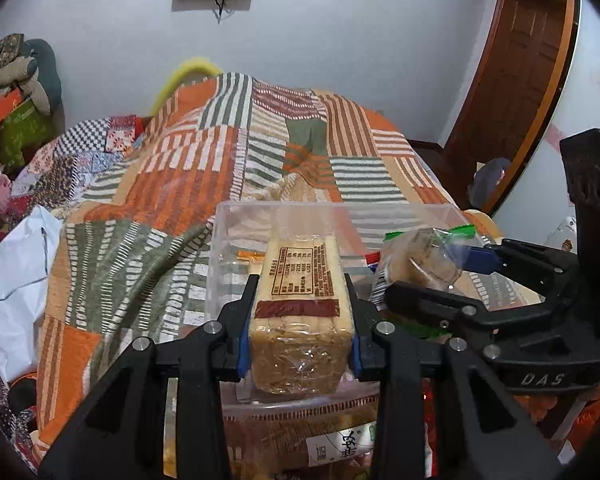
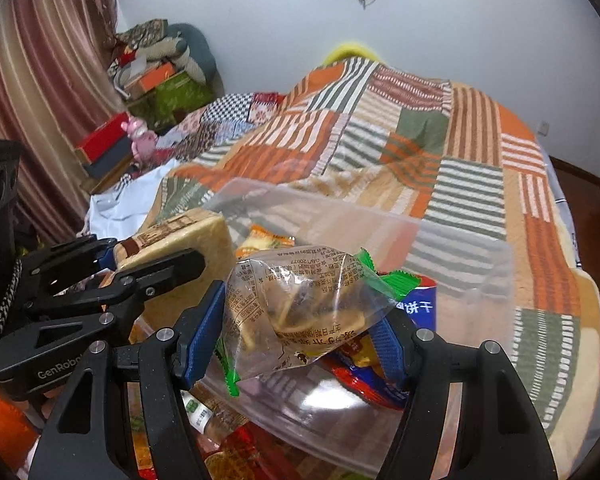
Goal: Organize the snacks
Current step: 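Lift both bags over the clear box and open both tools to release them, then grasp the purple-labelled biscuit bar with the left tool while the right tool grasps the green pea bag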
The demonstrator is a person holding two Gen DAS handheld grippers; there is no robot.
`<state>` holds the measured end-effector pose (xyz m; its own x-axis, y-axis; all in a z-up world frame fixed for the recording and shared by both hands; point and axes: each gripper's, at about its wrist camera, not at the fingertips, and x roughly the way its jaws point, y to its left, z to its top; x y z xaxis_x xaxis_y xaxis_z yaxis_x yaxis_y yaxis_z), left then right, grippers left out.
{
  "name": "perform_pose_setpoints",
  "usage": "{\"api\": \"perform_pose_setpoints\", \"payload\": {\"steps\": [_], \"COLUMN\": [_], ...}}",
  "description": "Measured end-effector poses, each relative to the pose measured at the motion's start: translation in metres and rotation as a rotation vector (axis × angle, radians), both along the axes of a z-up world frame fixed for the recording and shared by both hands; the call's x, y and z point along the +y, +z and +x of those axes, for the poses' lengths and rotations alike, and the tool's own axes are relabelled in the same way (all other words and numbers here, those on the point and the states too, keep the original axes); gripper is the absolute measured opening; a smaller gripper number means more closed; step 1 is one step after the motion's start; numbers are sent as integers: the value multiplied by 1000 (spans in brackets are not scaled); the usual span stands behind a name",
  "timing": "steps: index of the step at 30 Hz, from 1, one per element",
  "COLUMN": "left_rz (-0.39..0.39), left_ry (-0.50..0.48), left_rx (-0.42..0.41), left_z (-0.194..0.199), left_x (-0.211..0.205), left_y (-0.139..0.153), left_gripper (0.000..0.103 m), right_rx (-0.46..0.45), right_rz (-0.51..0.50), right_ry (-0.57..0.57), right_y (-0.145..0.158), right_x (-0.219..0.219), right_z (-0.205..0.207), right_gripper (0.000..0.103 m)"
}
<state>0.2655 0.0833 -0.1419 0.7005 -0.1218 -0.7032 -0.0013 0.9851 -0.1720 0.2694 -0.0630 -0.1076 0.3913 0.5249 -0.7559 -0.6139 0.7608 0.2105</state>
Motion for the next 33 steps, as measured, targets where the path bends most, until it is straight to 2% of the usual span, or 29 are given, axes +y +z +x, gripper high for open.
{"api": "perform_pose_setpoints", "payload": {"steps": [9, 12, 15, 22, 31, 33], "left_rz": [-36, -35, -22, 0, 63, 75], "left_ry": [19, 23, 27, 27, 15, 21], "left_rx": [73, 63, 43, -5, -66, -69], "left_z": [9, 5, -1, -24, -65, -75], "left_x": [4, 4, 3, 1, -9, -11], "left_y": [-19, -15, -6, 18, 48, 52], "left_gripper": [36, 39, 44, 48, 73, 82], "right_rx": [-5, -16, -17, -50, -131, -130], "right_rz": [-52, -59, -49, -14, 5, 19], "right_ry": [18, 19, 8, -19, -31, -38], "right_y": [-6, -3, 2, 24, 52, 53], "right_x": [6, 6, 1, -16, -42, -50], "right_z": [-6, -9, -11, -25, -60, -70], "right_gripper": [67, 69, 74, 74, 80, 82]}}
